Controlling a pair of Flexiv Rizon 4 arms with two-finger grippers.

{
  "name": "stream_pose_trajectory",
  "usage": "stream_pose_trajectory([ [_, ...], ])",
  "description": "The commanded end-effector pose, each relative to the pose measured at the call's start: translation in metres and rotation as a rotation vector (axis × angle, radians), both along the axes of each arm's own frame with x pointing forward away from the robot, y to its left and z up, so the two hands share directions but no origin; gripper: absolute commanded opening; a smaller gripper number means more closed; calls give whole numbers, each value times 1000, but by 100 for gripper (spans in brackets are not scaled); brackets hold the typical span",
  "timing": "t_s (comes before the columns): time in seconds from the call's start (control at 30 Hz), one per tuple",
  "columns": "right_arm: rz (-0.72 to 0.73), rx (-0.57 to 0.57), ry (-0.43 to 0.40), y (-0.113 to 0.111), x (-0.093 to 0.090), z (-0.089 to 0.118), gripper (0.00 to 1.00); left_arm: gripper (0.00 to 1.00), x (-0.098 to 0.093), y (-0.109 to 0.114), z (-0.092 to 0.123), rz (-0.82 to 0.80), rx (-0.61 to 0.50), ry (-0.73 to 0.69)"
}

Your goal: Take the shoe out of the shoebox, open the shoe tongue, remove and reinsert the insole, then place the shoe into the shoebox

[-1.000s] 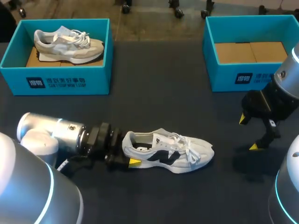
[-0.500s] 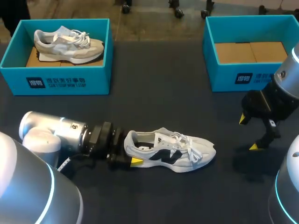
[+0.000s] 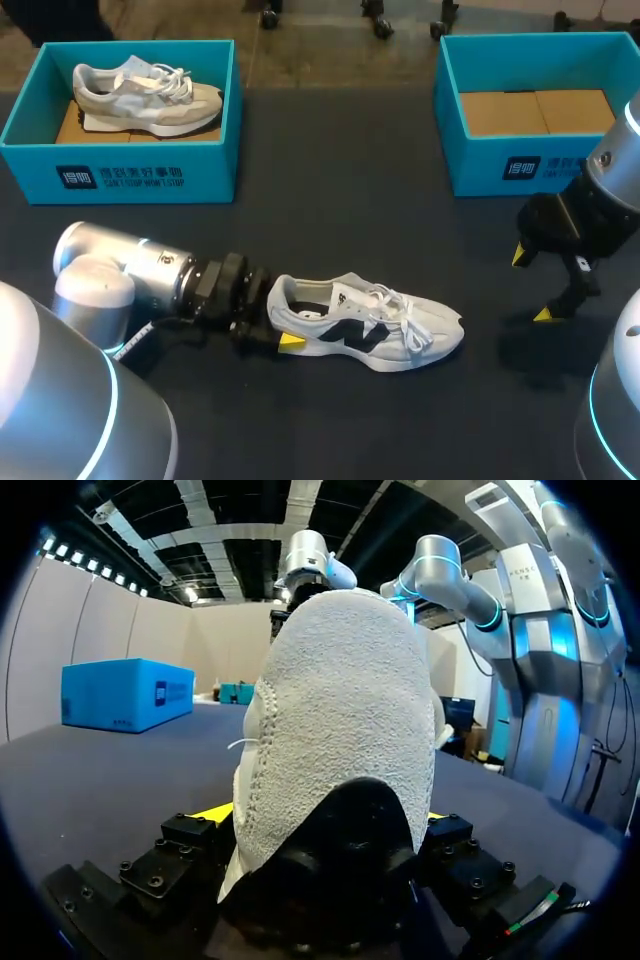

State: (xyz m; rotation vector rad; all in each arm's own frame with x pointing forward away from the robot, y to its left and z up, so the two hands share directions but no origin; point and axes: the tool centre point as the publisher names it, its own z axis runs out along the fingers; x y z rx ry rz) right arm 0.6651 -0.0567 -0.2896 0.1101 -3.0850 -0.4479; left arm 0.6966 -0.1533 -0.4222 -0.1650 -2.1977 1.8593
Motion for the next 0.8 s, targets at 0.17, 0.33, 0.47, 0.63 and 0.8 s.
stream_pose_trajectory([
  [0.17, -38, -31, 4, 5, 6, 11, 100, 0, 1, -1, -2, -1, -1, 0],
  [0.33, -669, -116, 234, 18, 10, 34, 100, 0, 1, -1, -2, -1, -1, 0],
  [0.47, -774, -127, 164, 39, -14, 54, 100, 0, 1, -1, -2, -1, -1, 0],
  [0.63, -774, -127, 164, 39, -14, 54, 100, 0, 1, -1, -2, -1, -1, 0],
  [0.8, -887, -110, 215, 43, -10, 52, 100, 0, 1, -1, -2, -1, -1, 0],
])
